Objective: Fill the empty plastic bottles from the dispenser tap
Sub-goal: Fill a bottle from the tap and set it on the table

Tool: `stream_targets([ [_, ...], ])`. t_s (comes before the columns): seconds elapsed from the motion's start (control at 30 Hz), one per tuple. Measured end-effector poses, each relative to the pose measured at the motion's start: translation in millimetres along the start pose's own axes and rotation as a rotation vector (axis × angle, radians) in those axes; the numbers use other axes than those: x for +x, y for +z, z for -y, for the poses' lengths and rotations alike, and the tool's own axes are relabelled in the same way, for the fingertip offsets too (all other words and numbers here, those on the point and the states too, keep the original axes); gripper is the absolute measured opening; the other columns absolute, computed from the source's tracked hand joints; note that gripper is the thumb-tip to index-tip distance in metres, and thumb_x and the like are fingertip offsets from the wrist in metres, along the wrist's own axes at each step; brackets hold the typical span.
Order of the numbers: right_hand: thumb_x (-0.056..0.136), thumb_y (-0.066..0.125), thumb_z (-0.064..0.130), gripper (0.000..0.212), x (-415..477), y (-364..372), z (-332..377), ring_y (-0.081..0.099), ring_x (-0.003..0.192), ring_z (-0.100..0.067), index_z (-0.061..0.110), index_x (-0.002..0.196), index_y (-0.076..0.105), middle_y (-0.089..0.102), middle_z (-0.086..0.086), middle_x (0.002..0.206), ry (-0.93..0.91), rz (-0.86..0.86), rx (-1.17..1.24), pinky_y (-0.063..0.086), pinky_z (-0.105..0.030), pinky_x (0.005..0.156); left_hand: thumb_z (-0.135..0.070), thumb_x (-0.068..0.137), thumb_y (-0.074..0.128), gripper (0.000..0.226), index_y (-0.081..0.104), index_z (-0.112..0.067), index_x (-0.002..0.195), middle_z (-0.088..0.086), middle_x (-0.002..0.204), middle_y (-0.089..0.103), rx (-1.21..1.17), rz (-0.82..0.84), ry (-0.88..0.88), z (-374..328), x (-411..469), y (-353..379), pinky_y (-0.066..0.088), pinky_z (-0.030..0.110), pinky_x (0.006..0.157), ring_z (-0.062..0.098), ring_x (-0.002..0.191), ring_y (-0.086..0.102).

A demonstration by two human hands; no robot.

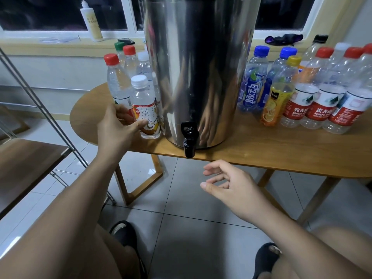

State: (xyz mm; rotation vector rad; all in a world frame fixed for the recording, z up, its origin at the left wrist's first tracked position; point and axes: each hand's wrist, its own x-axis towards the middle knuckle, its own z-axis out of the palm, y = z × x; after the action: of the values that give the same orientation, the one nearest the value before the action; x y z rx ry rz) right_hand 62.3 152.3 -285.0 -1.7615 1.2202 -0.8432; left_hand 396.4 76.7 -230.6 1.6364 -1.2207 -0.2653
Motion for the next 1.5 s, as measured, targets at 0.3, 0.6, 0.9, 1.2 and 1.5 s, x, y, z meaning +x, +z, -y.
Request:
stream_targets([
  [0.3,0.092,0.086,0.029,0.028,10.8,-13.7,-2.8,0.075,0.096,-0.005,0.040,0.112,0.070,0.076,0.020,0.110,0.001,-0.103,-0.010,0.058,-0.033,0.084,-0.052,0.086,0.089,0.038,0.066,-0.026,0.100,-0.006,0.095,0.075,-0.002,0.106,-0.043,10.5,-11.0,-1.3,0.065,0.050,0.082,0.015,0.093,0.073],
  [0.6,0.094,0.083,0.024,0.020,36.6,-63.5,7.4,0.077,0.090,-0.013,0.032,0.111,0.074,0.078,0.011,0.103,0.007,-0.314,-0.027,0.065,-0.049,0.089,-0.044,0.091,0.086,0.023,0.071,-0.031,0.103,-0.009,0.094,0.076,0.060,0.370,0.062,4.5,-42.5,2.6,0.056,0.029,0.073,0.004,0.087,0.070],
  [0.9,0.094,0.082,0.030,0.032,85.0,-148.9,22.0,0.068,0.095,-0.005,0.025,0.123,0.069,0.071,0.012,0.115,-0.029,-0.721,-0.188,0.060,-0.038,0.092,-0.035,0.094,0.084,0.014,0.072,-0.035,0.101,-0.020,0.092,0.073,0.079,0.565,0.200,-4.6,-59.2,17.1,0.052,0.014,0.071,0.005,0.089,0.070],
  [1.2,0.081,0.081,0.046,0.067,130.5,-209.9,45.7,0.054,0.112,-0.014,0.018,0.136,0.057,0.060,-0.003,0.133,-0.095,-0.907,-0.393,0.049,-0.034,0.093,-0.038,0.094,0.082,0.013,0.072,-0.040,0.103,-0.017,0.095,0.072,0.135,0.614,0.292,-4.7,-64.9,23.1,0.052,0.022,0.077,0.005,0.096,0.067],
  [1.5,0.077,0.094,0.053,0.086,147.2,-218.1,53.5,0.068,0.111,-0.024,0.023,0.145,0.052,0.067,0.000,0.122,0.049,-0.673,-0.468,0.060,-0.049,0.095,-0.040,0.095,0.081,0.013,0.071,-0.041,0.103,-0.018,0.095,0.071,0.139,0.619,0.271,-4.7,-63.6,20.1,0.048,0.014,0.072,0.004,0.096,0.067],
])
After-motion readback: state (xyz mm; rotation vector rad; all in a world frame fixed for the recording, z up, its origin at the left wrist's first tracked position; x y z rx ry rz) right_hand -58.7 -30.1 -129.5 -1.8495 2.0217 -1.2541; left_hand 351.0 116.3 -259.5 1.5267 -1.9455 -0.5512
